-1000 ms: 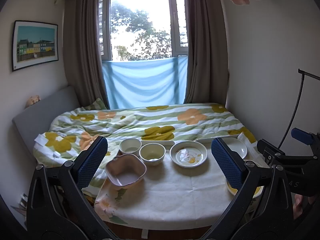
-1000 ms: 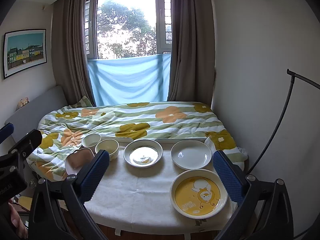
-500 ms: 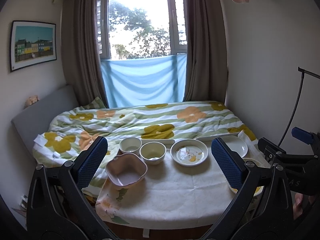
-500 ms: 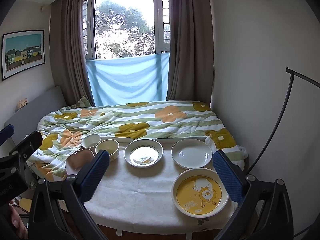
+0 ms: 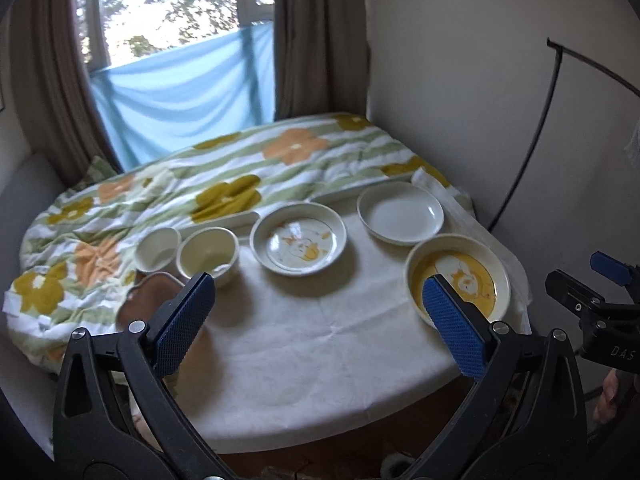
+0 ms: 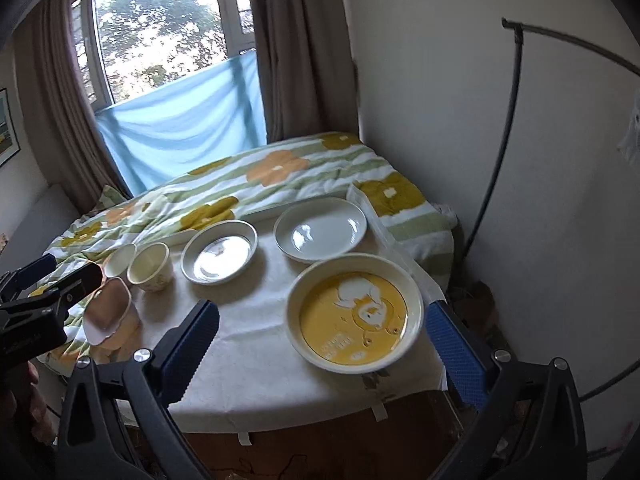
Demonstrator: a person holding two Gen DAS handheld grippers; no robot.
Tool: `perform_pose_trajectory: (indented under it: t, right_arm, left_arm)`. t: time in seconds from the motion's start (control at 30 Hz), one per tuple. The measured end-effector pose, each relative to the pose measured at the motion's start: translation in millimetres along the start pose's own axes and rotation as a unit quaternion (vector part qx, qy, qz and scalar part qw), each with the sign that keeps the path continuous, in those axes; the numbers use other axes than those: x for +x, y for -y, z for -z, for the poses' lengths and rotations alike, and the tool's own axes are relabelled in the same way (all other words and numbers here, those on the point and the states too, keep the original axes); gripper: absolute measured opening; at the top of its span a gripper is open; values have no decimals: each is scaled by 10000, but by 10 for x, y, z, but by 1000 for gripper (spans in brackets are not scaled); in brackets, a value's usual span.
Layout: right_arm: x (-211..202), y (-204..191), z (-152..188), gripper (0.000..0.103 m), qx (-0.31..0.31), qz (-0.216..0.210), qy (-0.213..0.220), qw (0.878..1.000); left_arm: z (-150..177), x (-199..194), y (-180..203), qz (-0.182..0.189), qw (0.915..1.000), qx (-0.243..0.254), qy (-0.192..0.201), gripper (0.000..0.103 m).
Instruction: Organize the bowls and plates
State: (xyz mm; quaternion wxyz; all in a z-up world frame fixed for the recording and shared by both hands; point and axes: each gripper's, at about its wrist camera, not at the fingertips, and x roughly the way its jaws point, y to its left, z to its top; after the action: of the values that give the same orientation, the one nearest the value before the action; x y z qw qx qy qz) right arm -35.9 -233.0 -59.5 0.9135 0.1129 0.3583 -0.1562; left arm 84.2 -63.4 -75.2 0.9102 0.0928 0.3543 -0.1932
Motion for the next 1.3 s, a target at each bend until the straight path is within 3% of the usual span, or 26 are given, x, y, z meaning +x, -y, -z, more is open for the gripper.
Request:
perform_pose_trajectory:
  t: [0.13,0.3,0.43,0.67,0.77,0.83,0.9,0.93,1.07,1.3]
  right_arm:
    - [357,386,152,103,370,-29,-405,9985]
    - [791,756,331,102,660,-260,-788,9944]
    - [1161,1028,433,88,1014,-590,-1037,9877]
    - [1630,1303,472,66,1292,-734,-1325,9800]
    - [1786,1389,474,55,1414,-746,-1385,9774]
    - [1863,1430,473,48,1450,-771,-1410,9763]
    - [1924,1466,462,41,1453,-836,-1398,9759]
    - [1943,1476,459,33,1457,-838,-1394,9759]
    - [1997,1501,468,18,1599,-951,-1391,9726]
    - [2047,1493,424,15,1555,-860,-1437,9735]
  left_arm:
    - [68,680,276,673,9954,239,-632,103]
    - [212,1493,600,1386,9796,375,-1402,102]
    - [297,2026,746,1786,9646,413,-1897,98]
    - [370,2659,890,2099,9484,436,-2338,60]
    - [386,2827,909,2173,9432,407,-2481,44]
    - [378,2867,933,2213,9429,405,-2457,40]
    - [368,2887,956,2281,9406,430,-2478,25]
    - [367,2898,966,2287,9398,432,-2504,24]
    - [362,2921,1020,2386,9362,449,-2540,18]
    - [358,2908,1138,2391,9346,571,-2572,17]
